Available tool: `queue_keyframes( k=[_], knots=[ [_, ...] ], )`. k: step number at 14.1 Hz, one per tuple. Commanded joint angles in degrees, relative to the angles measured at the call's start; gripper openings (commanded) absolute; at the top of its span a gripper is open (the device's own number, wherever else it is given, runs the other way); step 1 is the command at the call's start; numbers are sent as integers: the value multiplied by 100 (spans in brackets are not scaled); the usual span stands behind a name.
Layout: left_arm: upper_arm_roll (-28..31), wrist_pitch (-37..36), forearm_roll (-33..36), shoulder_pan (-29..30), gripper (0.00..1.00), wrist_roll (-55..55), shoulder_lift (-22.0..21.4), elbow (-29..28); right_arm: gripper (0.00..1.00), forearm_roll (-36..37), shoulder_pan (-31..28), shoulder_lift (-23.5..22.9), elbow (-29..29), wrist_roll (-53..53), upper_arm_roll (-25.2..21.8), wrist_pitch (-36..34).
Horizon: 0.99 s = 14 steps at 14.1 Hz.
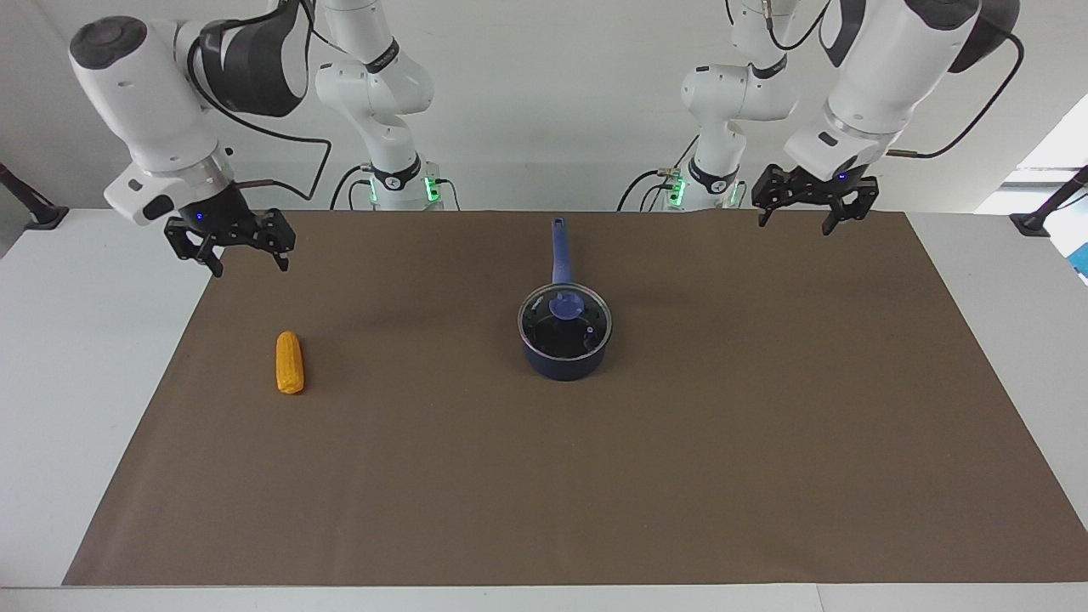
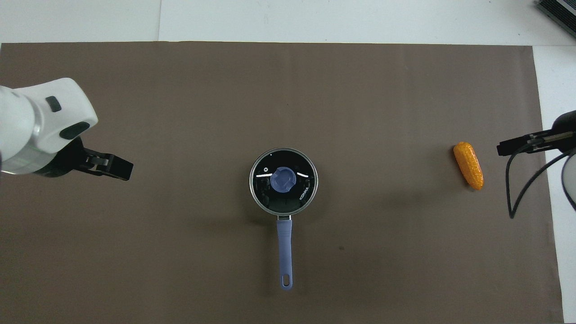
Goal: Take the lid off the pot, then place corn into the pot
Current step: 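Reach the left gripper toward the pot lid while the right gripper reaches the corn, then grasp the lid knob with the left gripper while the right gripper grasps the corn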
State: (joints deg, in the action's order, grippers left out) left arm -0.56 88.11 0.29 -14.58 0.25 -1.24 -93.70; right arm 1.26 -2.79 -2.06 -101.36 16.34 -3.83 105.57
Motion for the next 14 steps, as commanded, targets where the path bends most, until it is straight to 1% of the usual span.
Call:
queue_keyframes(
  k=[1,3,5,8,9,11,12,13,14],
  knots=[
    [82,356,-11,-457,100,-314,53,-175,100,-64,-55,-495,-42,658,5,515],
    [82,514,-11,-720,100,-577,202,-175,100,-65,-55,-768,-112,809,5,875],
    [91,654,6,-1072,100,-658,360,-201,100,-65,-55,-909,-296,836,14,1271],
    [91,979,6,-1459,100,-982,641,-175,100,-65,-3,-1304,-411,1204,14,1737],
    [82,1094,6,-1556,100,-1035,677,-175,100,-65,-3,-1392,-472,1257,14,1912],
    [91,1200,15,-1802,100,-1114,931,-96,100,-65,-46,-1533,-560,1267,14,2194],
    [82,1322,6,-1933,100,-1228,1150,-43,100,-65,-55,-1647,-561,1258,14,2291],
    [82,1549,6,-2039,100,-1377,1308,-8,100,-65,-64,-1787,-561,1293,14,2310],
    [82,1778,-2,-2092,100,-1405,1397,-8,100,-65,-151,-1841,-604,1571,14,2327]
  ],
)
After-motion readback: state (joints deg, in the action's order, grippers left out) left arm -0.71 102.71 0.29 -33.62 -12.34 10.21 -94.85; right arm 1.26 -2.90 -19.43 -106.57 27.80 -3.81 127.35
